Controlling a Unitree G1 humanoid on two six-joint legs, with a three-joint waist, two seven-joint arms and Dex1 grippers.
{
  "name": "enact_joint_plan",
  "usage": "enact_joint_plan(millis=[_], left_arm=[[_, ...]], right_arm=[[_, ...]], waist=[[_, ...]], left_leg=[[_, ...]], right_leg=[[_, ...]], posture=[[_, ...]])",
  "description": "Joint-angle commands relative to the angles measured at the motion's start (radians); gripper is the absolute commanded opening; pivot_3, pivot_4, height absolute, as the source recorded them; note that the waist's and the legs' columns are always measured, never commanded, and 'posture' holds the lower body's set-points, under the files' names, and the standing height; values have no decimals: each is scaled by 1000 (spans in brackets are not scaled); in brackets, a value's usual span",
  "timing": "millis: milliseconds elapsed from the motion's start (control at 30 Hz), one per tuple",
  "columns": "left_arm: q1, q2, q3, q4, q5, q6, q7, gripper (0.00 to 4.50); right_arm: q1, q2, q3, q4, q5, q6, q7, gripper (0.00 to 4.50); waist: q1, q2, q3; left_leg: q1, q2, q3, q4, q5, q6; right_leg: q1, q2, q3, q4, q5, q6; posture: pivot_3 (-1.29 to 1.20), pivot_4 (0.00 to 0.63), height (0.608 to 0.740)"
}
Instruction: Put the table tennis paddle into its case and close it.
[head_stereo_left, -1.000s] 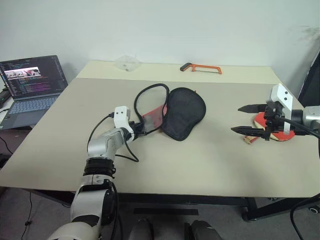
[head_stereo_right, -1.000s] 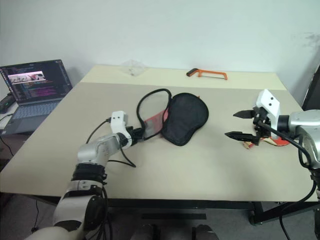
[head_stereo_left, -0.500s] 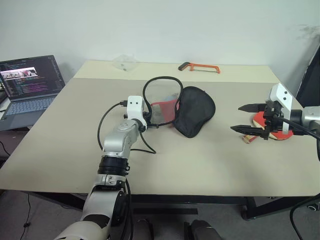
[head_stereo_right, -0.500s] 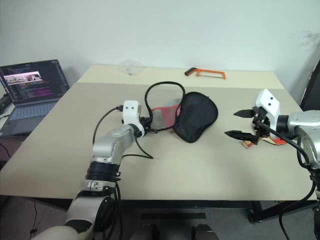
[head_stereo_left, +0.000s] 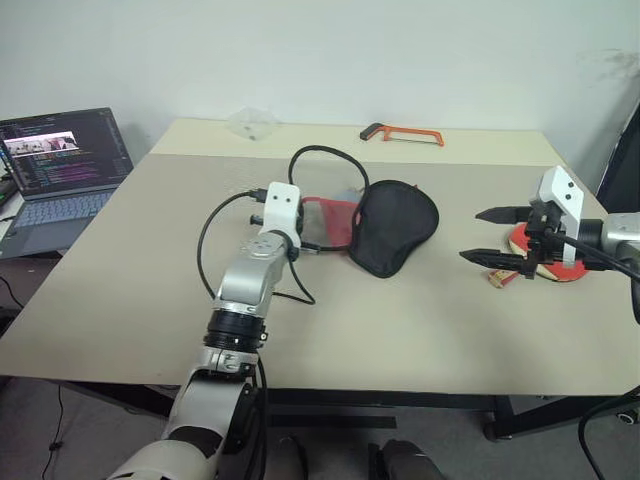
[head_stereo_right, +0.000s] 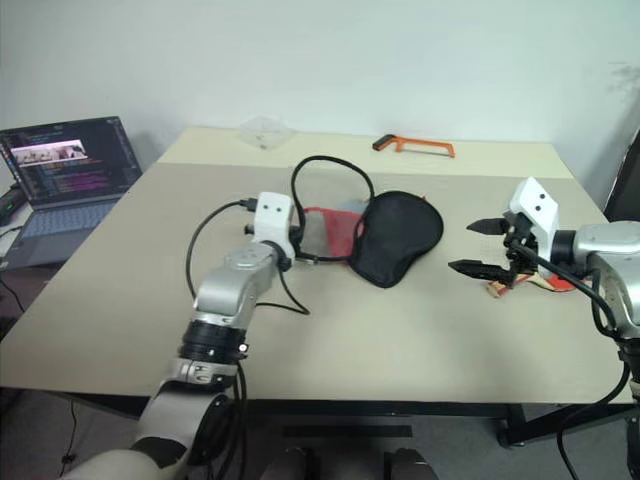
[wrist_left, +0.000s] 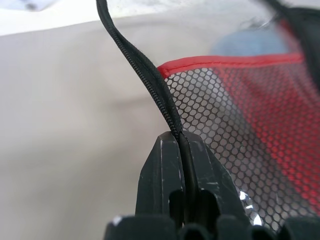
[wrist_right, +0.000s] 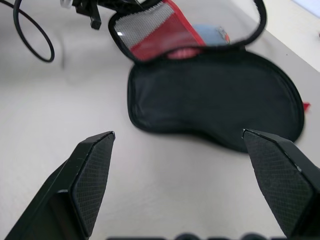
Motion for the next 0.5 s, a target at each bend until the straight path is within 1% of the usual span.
enact_joint_plan(millis=[33, 167, 300, 500], left_arm=[[-25, -51, -28, -77, 14, 24, 30, 55], [-14, -84, -54, -80, 37, 34, 55, 55], [-19, -124, -46, -65, 49, 34, 105, 55], [-60, -205, 14, -13, 35, -9, 195, 55]], right_arm=[[-2, -1, -39, -40, 19, 5, -9, 4500], [7, -2, -47, -50, 23, 10, -16, 4500], [21, -5, -59, -63, 26, 16, -22, 4500], [23, -1, -58, -74, 29, 24, -35, 4500]], waist=[[1, 0, 0], [1, 0, 0], [1, 0, 0], [2, 0, 0]], left_leg=[[0, 0, 0, 0, 0, 0], [0, 0, 0, 0, 0, 0], [0, 0, 0, 0, 0, 0], [0, 0, 0, 0, 0, 0]], right_leg=[[0, 0, 0, 0, 0, 0], [0, 0, 0, 0, 0, 0], [0, 0, 0, 0, 0, 0], [0, 0, 0, 0, 0, 0]], posture=[[0, 150, 740], [0, 150, 740], [0, 150, 740], [0, 150, 740]])
